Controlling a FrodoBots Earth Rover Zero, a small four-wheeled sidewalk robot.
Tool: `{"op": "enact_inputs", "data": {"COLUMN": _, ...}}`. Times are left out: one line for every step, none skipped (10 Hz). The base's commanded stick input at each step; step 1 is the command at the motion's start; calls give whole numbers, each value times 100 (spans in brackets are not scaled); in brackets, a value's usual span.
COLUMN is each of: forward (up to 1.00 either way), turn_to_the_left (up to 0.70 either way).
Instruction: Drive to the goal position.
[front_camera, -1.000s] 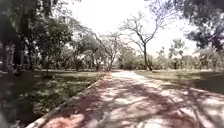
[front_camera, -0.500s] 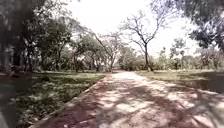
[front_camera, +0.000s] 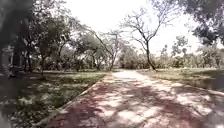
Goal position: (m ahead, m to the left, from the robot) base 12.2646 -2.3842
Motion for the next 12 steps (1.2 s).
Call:
{"op": "enact_inputs", "data": {"forward": 70, "turn_to_the_left": 0}}
{"op": "enact_inputs", "data": {"forward": 70, "turn_to_the_left": 0}}
{"op": "enact_inputs", "data": {"forward": 70, "turn_to_the_left": -17}}
{"op": "enact_inputs", "data": {"forward": 70, "turn_to_the_left": -35}}
{"op": "enact_inputs", "data": {"forward": 70, "turn_to_the_left": -35}}
{"op": "enact_inputs", "data": {"forward": 70, "turn_to_the_left": -35}}
{"op": "enact_inputs", "data": {"forward": 70, "turn_to_the_left": -35}}
{"op": "enact_inputs", "data": {"forward": 70, "turn_to_the_left": -29}}
{"op": "enact_inputs", "data": {"forward": 70, "turn_to_the_left": 0}}
{"op": "enact_inputs", "data": {"forward": 70, "turn_to_the_left": 0}}
{"op": "enact_inputs", "data": {"forward": 70, "turn_to_the_left": 0}}
{"op": "enact_inputs", "data": {"forward": 70, "turn_to_the_left": 0}}
